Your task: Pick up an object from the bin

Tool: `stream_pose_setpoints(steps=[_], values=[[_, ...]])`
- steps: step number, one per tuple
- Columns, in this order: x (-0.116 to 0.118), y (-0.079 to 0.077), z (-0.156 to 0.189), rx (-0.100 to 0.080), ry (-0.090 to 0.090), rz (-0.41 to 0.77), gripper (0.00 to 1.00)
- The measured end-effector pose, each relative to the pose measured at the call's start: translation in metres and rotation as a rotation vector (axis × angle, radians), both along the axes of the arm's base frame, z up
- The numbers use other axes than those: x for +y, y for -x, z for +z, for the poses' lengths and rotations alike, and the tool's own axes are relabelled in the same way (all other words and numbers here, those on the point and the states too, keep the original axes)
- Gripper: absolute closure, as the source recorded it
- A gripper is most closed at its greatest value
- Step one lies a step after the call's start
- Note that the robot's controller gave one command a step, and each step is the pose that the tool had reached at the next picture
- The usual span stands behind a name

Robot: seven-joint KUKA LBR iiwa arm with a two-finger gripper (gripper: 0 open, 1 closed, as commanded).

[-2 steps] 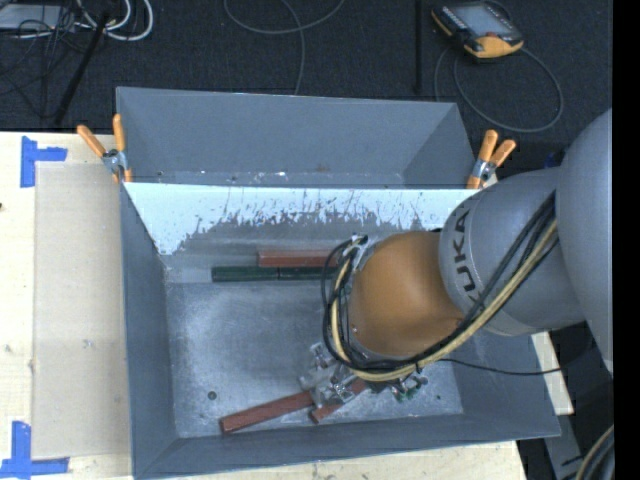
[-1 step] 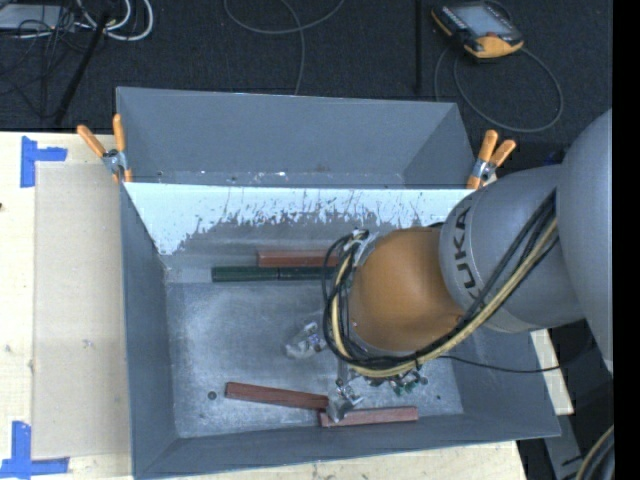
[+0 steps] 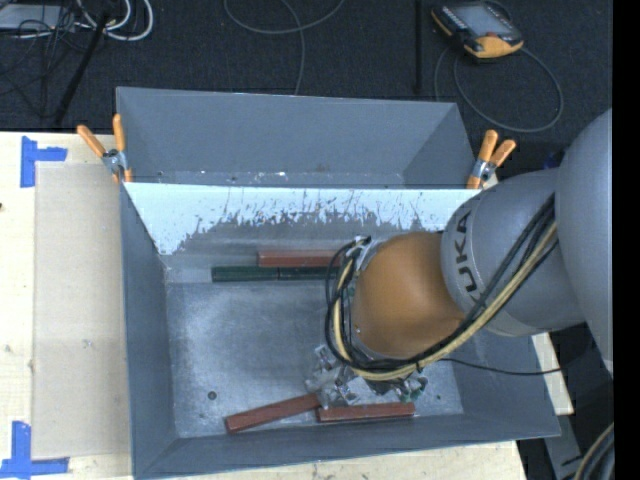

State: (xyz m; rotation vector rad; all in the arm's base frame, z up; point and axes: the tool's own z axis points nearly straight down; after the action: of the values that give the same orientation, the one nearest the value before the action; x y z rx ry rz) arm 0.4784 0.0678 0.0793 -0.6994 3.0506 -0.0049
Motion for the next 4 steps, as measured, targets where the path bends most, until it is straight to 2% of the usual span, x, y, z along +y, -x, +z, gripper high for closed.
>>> stream_pose_setpoints(steps=[1,2,3,4], values=[[0.003,-0.004,0.0,-0.017,-0.008,-0.001,0.0],[0.003,-0.003,0.0,-0.014,-0.008,-0.001,0.0],[0.043,-0.017,0.0,0.021,0.009,-0.171,1.0],[0.043,-0.018,0.0,0.02,0.009,-0.172,1.0]])
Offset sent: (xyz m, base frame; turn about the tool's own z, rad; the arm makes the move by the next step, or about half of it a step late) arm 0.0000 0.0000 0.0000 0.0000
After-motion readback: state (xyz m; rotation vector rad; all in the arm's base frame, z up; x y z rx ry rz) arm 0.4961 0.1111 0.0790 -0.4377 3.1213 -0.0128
